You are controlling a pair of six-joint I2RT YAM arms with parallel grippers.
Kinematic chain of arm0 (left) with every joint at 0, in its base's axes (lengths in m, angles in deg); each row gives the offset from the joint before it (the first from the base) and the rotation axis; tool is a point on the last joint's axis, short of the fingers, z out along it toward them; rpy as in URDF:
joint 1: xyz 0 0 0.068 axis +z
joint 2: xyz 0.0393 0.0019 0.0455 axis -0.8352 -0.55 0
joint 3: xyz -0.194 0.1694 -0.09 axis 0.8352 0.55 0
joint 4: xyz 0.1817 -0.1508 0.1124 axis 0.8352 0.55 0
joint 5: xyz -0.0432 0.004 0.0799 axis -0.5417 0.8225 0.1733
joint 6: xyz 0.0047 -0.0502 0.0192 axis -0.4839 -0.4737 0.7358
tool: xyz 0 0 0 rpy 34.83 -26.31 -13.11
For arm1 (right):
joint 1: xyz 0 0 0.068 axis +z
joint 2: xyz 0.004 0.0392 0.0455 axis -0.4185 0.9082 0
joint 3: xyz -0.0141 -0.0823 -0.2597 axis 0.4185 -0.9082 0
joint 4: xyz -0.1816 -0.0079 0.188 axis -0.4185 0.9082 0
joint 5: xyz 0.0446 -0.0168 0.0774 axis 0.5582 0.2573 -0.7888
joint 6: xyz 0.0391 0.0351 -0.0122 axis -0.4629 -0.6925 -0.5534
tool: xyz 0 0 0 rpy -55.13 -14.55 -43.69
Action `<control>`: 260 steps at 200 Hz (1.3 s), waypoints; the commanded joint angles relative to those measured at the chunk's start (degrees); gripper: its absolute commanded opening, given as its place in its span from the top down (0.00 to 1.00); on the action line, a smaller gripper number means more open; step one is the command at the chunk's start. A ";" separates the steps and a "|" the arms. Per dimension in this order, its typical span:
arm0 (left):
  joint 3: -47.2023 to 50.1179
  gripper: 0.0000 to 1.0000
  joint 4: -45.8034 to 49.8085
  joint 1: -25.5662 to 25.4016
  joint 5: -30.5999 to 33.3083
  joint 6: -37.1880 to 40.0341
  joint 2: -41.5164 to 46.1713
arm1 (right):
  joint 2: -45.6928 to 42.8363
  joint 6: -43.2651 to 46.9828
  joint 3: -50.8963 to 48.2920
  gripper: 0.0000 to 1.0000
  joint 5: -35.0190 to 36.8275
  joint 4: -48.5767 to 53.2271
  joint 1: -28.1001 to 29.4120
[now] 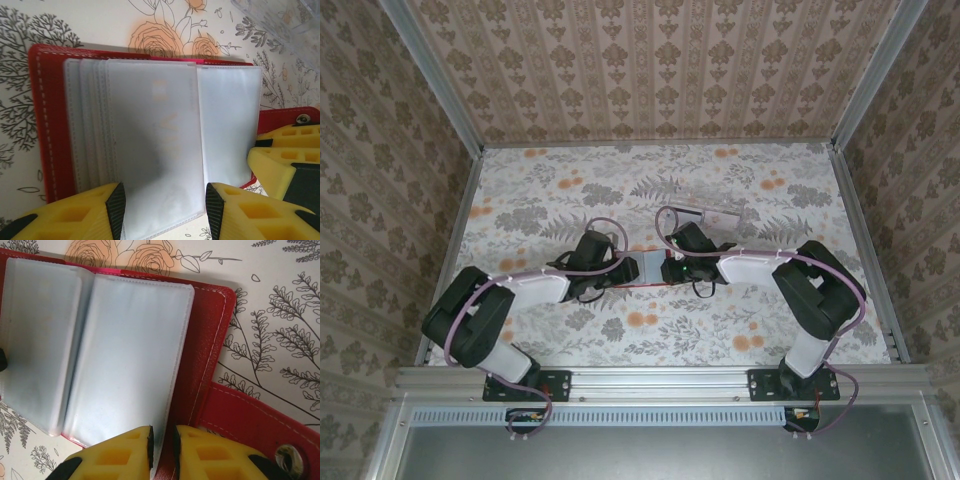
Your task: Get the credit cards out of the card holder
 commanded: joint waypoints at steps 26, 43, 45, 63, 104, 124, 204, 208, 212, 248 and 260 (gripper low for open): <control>-1.05 0.51 -5.53 -0.94 -4.73 -0.82 -3.10 | 1.85 -1.21 1.15 0.78 -1.38 0.40 0.85; -1.05 0.51 -6.42 -1.15 -5.26 -1.20 -2.86 | 1.99 -1.27 1.01 0.78 -1.33 0.44 0.86; -1.01 0.51 -6.45 -1.19 -5.35 -1.20 -2.80 | 1.98 -1.31 1.05 0.78 -1.37 0.47 0.86; -1.23 0.51 -6.52 -1.39 -5.60 -1.20 -2.25 | 2.06 -1.20 0.96 0.78 -1.24 0.48 0.86; -1.88 0.51 -6.66 -2.07 -6.17 -1.00 -1.17 | 2.62 -1.38 1.09 0.78 -1.33 0.32 0.80; -2.14 0.51 -6.65 -2.42 -6.26 -0.85 -1.17 | 2.82 -1.51 1.20 0.78 -1.44 0.31 0.95; -4.61 0.51 -9.23 -3.62 -8.21 -0.68 -2.56 | 2.81 -1.69 1.32 0.78 -1.37 0.32 0.95; -4.57 0.51 -9.07 -3.55 -8.08 -0.56 -2.39 | 2.81 -1.78 1.26 0.78 -1.28 0.39 0.96; -4.57 0.51 -8.62 -3.57 -7.75 -0.42 -2.20 | 2.82 -1.78 1.32 0.78 -1.32 0.40 0.93; -3.91 0.49 0.15 -1.92 -1.61 2.64 1.78 | 2.84 -1.76 1.28 0.78 -1.45 0.40 0.95; -3.68 0.49 2.68 -0.96 0.05 3.92 2.66 | 2.90 -1.73 1.40 0.78 -1.50 0.40 0.93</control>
